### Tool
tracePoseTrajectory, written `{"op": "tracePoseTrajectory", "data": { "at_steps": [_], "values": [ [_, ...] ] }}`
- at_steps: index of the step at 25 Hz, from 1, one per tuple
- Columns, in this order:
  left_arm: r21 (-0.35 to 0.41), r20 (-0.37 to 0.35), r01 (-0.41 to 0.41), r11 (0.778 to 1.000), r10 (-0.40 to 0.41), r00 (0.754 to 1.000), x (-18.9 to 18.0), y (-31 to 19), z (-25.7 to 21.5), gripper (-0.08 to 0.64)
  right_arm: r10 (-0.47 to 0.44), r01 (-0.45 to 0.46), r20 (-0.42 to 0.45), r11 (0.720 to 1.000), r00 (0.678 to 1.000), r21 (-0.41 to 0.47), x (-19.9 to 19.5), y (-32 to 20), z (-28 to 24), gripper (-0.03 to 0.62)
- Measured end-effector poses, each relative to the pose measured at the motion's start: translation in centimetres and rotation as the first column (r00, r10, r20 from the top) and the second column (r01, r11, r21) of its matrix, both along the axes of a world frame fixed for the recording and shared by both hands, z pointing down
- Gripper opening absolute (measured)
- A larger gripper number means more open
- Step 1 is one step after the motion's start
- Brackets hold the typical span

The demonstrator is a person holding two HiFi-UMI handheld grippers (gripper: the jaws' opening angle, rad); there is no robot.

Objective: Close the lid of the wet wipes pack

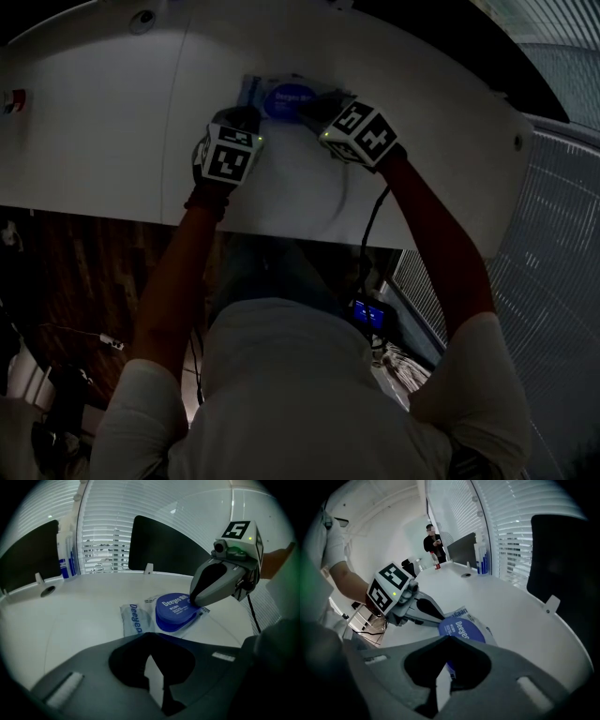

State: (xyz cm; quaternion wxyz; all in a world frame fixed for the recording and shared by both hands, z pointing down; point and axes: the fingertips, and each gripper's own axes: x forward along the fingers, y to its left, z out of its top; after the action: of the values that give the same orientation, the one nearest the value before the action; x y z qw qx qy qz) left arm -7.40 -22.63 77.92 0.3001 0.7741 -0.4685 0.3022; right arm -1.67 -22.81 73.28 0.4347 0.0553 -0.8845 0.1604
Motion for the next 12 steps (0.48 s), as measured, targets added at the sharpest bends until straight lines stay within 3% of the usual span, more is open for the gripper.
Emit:
{"op": "tracePoseTrajectory", "data": {
  "at_steps": [7, 12],
  "values": [
    [-0.007, -0.002, -0.004, 1.000, 0.004, 1.000, 0.0, 0.1, 0.0, 0.003, -0.035, 0.039, -0.087, 0.998, 0.996, 0.039, -1.0, 0.5, 1.7, 0.002],
    [0.005, -0.003, -0.016, 1.000, 0.016, 1.000, 0.2, 0.0, -0.1, 0.002, -0.022, 0.027, -0.102, 0.999, 0.995, 0.045, -0.9, 0.5, 2.5, 0.002]
  ]
}}
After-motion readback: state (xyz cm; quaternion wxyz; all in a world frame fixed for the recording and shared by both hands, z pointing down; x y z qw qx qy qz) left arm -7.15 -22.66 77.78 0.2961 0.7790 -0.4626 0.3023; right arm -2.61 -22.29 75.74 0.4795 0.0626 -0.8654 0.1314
